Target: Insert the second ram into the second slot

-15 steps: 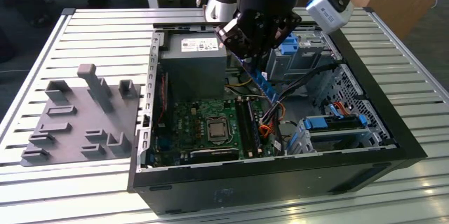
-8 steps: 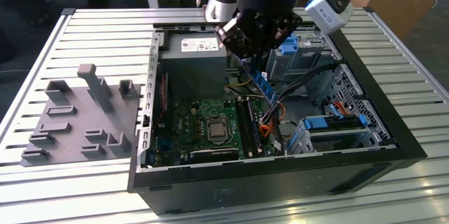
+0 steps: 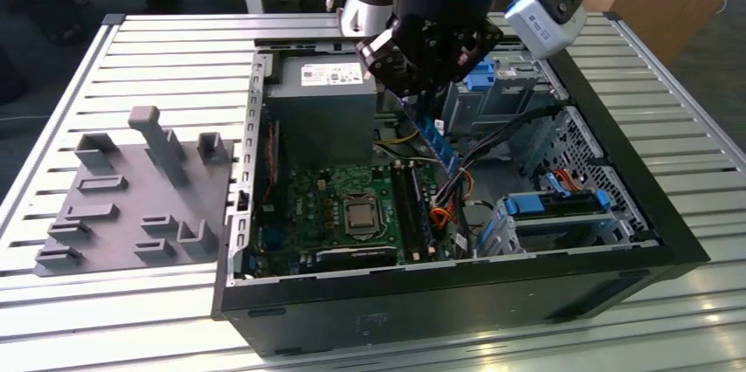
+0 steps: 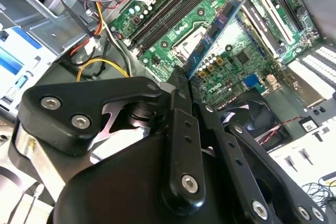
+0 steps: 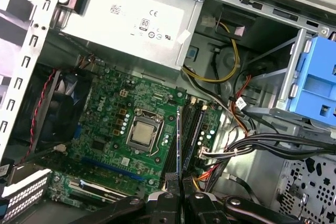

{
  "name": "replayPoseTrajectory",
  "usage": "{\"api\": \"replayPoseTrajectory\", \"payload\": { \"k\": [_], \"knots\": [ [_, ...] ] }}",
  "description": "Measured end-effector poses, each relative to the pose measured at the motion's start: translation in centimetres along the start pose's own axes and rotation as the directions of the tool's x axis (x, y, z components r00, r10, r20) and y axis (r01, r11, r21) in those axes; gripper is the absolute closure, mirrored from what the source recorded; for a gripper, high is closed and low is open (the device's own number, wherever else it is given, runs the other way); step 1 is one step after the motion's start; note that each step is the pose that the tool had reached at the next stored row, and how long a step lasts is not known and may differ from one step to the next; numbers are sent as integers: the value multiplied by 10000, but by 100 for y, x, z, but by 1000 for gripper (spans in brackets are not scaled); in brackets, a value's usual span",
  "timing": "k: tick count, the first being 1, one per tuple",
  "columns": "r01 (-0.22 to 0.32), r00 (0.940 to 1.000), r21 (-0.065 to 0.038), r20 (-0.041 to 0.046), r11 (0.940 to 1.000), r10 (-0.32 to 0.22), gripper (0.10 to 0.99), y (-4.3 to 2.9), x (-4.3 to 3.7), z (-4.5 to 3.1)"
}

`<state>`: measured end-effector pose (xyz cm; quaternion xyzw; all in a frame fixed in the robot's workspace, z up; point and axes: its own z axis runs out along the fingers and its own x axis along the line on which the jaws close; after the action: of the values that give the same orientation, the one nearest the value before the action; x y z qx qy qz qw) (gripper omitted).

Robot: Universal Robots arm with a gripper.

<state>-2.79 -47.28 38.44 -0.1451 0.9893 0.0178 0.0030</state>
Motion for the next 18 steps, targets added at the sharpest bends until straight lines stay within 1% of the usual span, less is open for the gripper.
{"api": "replayPoseTrajectory", "payload": {
  "k": [10,18],
  "knots": [
    [-426,9991,5,15,9991,426,949,0,0,0],
    [-839,9965,10,28,9965,839,949,0,0,1]
  ]
}}
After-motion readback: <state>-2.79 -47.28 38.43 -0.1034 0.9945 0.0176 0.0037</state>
